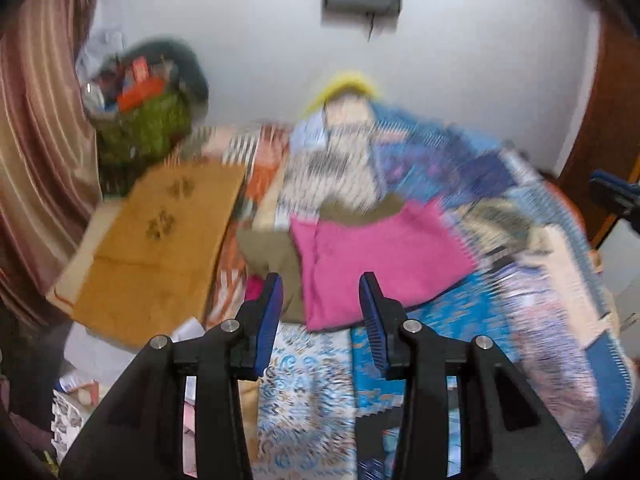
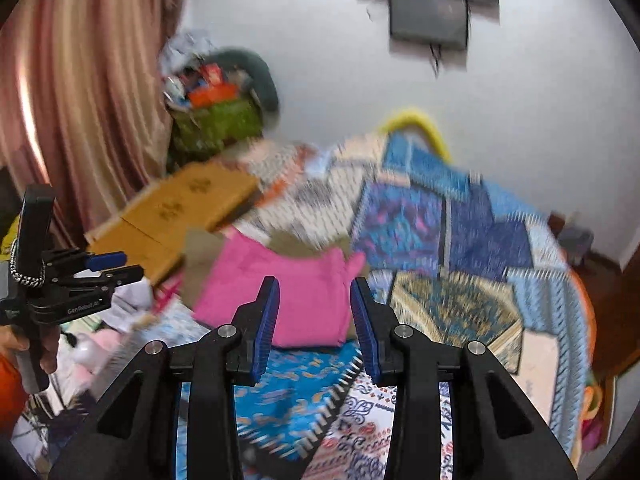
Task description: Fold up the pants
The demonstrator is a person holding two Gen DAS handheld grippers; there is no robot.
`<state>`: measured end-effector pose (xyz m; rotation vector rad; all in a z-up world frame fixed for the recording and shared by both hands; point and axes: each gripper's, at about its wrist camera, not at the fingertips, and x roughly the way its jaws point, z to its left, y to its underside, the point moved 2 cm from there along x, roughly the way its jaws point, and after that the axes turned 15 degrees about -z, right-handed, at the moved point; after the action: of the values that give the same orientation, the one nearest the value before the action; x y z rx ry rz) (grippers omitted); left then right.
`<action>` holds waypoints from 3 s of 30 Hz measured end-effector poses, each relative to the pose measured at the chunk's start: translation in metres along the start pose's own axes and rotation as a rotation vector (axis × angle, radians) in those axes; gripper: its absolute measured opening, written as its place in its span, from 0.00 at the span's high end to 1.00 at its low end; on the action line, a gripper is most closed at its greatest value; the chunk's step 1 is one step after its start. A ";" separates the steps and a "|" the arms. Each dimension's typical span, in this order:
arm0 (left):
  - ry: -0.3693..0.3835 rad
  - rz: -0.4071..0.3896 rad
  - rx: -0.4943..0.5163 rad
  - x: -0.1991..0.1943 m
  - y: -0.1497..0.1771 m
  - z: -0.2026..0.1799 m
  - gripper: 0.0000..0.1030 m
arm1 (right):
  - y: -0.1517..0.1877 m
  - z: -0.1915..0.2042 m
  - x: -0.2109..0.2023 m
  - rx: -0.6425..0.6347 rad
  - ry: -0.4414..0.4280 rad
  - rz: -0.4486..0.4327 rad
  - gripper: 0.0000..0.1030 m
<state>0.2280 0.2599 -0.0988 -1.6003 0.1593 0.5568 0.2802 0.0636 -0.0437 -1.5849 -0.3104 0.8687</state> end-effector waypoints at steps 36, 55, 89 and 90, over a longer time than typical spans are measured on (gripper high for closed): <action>0.018 -0.504 -0.068 -0.282 0.013 -0.046 0.00 | 0.002 0.090 -0.227 -0.017 0.068 -0.419 0.00; -0.010 -0.490 -0.035 -0.272 0.018 -0.048 0.00 | 0.012 0.086 -0.232 0.055 0.031 -0.409 0.00; 0.033 -0.479 -0.014 -0.270 0.017 -0.063 0.00 | 0.010 0.081 -0.236 0.086 0.028 -0.404 0.00; 0.040 -0.471 -0.012 -0.270 0.017 -0.063 0.00 | 0.010 0.081 -0.236 0.087 0.027 -0.404 0.00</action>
<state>0.0025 0.1363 0.0057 -1.5919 -0.1897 0.1604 0.0616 -0.0306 0.0316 -1.3870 -0.5453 0.5400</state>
